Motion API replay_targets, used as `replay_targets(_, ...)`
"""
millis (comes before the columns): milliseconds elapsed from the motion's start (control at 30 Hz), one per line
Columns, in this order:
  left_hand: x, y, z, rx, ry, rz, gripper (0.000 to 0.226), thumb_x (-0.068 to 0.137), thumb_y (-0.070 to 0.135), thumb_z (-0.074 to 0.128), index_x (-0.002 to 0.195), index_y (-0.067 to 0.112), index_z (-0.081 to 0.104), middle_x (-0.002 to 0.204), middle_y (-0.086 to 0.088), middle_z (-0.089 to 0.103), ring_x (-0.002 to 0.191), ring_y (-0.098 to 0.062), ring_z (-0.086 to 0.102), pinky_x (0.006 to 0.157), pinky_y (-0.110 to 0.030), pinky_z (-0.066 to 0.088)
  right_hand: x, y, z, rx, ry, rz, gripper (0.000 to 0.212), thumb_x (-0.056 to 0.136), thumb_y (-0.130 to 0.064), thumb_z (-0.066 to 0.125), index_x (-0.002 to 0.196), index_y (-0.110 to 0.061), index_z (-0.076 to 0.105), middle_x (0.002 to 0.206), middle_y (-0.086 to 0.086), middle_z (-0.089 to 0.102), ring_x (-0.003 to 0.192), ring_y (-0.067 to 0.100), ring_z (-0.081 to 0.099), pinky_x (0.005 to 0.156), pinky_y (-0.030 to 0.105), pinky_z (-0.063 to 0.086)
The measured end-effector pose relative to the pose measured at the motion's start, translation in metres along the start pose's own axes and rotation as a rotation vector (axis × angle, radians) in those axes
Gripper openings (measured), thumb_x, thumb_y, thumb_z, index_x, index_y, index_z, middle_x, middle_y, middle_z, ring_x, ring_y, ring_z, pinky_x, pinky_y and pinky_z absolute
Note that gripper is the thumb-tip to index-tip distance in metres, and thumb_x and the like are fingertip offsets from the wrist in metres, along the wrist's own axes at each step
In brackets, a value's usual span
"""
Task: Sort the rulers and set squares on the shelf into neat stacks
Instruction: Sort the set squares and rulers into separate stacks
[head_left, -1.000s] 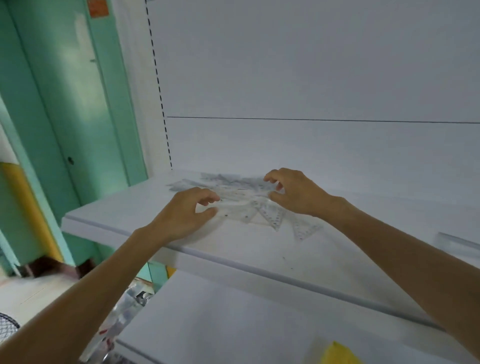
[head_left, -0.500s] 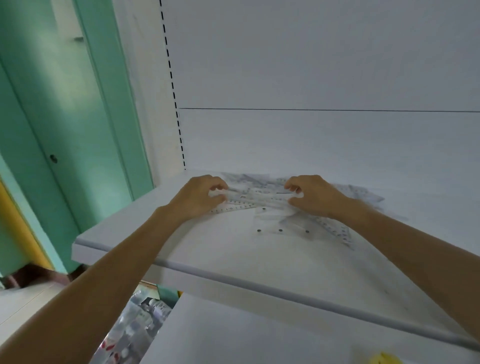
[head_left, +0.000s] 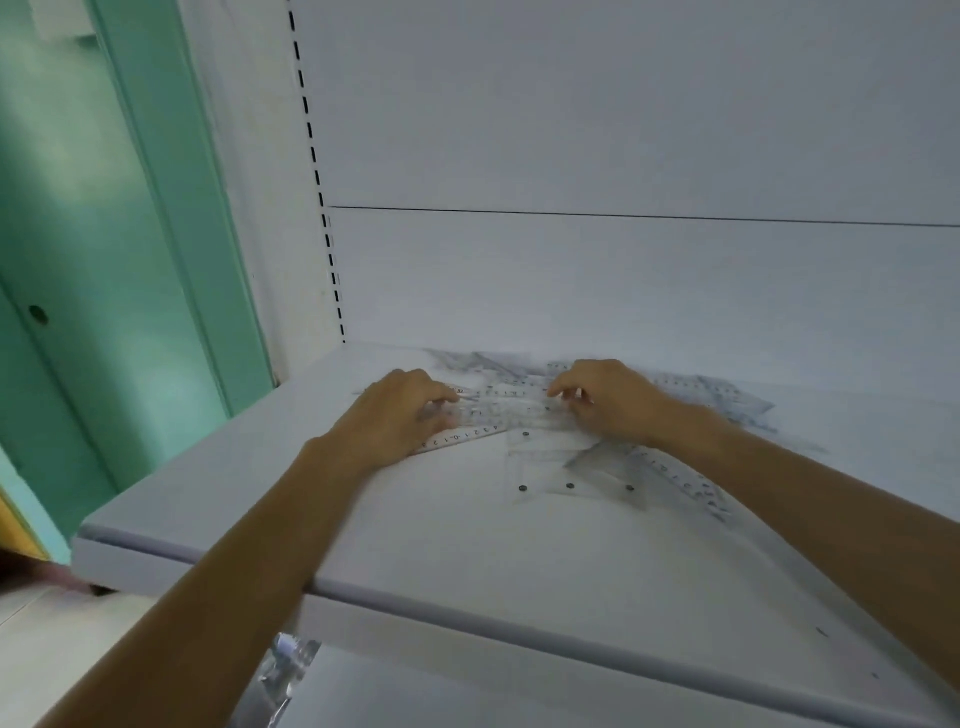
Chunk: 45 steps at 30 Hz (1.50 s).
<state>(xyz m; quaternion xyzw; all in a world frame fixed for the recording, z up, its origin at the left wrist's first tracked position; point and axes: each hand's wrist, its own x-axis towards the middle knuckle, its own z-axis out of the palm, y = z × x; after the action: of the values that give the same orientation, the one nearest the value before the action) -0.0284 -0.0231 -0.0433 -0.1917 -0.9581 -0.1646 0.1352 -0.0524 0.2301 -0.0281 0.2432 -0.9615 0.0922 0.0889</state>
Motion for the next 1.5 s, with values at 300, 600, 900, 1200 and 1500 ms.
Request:
replay_targets(300,-0.011,-0.009,-0.004,-0.002,0.075,-0.010,0.035,0.091,0.041,0.049,0.124,0.030,0.054,0.102,0.011,0.043,0.091,-0.007,0.047,0.079,-0.024,0.036,-0.005,-0.003,-0.001,0.126,0.199,0.005,0.028,0.096,-0.006,0.035,0.114,-0.003,0.057,0.106,0.011,0.056,0.095,0.024,0.055,0.086,0.029,0.043)
replay_targets(600,-0.021,-0.001,-0.023,0.092,0.024,0.046,0.034,0.093,0.040,0.045,0.123,0.026,0.053,0.098,0.010,0.048,0.087,-0.006,0.043,0.076,-0.024,0.033,-0.024,-0.015,-0.024,0.172,0.445,-0.083,0.022,0.097,-0.009,0.037,0.106,-0.006,0.057,0.101,0.005,0.054,0.075,0.017,0.052,0.069,0.024,0.041)
replay_targets(900,-0.060,-0.001,-0.054,0.198,0.138,-0.060,0.039,0.088,0.041,0.054,0.123,0.024,0.055,0.089,0.004,0.047,0.080,-0.010,0.046,0.075,-0.028,0.037,-0.071,-0.010,-0.031,0.080,0.379,-0.018,0.029,0.099,-0.022,0.026,0.122,-0.019,0.043,0.086,0.011,0.065,0.067,0.027,0.059,0.065,0.039,0.050)
replay_targets(1200,-0.047,0.040,-0.066,0.183,0.282,-0.119,0.038,0.087,0.040,0.057,0.119,0.019,0.059,0.092,-0.001,0.058,0.093,-0.025,0.055,0.084,-0.037,0.041,-0.132,0.045,-0.045,0.160,0.324,0.087,0.035,0.099,-0.035,0.030,0.116,-0.021,0.057,0.086,0.004,0.057,0.080,0.016,0.053,0.074,0.028,0.041)
replay_targets(1500,0.006,0.201,0.006,-0.127,0.187,0.114,0.031,0.084,0.039,0.061,0.109,0.022,0.063,0.096,0.001,0.061,0.085,-0.015,0.055,0.080,-0.029,0.042,-0.231,0.130,-0.074,0.128,0.369,0.253,0.035,0.094,-0.035,0.048,0.126,-0.025,0.056,0.106,0.005,0.054,0.099,0.019,0.056,0.084,0.022,0.040)
